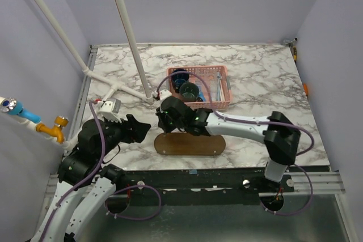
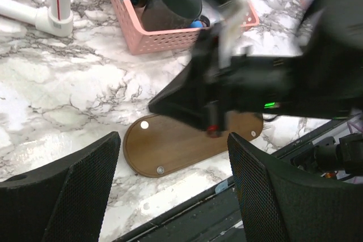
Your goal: Prepare toiletry sets of a toothbrush and toothpaste on the tray
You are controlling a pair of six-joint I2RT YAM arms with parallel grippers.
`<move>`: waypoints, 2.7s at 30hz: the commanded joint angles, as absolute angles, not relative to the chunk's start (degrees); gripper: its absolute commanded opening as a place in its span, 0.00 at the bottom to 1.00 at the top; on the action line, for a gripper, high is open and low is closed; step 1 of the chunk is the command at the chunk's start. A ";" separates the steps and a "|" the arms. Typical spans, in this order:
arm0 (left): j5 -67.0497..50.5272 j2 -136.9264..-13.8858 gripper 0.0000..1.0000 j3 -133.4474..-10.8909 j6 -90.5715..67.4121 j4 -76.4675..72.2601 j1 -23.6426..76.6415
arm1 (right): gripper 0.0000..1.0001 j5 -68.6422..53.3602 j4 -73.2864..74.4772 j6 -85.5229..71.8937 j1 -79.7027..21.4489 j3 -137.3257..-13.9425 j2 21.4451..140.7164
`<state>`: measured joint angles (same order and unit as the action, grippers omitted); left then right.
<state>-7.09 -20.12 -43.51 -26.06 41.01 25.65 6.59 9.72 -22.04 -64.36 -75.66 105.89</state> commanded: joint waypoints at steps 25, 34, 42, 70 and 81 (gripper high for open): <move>-3.74 -34.00 0.76 -30.78 -48.56 37.13 25.93 | 0.06 6.45 28.85 -34.92 -64.47 -45.64 67.91; -6.84 -42.05 0.74 -27.58 -49.13 29.86 25.84 | 0.07 0.93 27.48 -37.86 -64.46 -39.14 67.00; -10.44 -50.46 0.74 -26.04 -48.19 22.83 25.84 | 0.07 0.44 21.78 -41.28 -64.43 -35.31 69.32; -19.42 -64.90 0.66 -28.97 -47.11 13.21 26.70 | 0.07 15.15 22.47 -50.02 -64.39 -33.71 72.48; -17.54 -66.88 0.65 -34.77 -44.90 15.85 26.72 | 0.13 15.30 27.43 -48.73 -64.39 -37.17 71.12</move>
<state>-17.76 -66.74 -31.42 -46.98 15.31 26.39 13.08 23.35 -49.10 -64.29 -34.20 72.88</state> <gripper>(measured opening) 0.656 0.091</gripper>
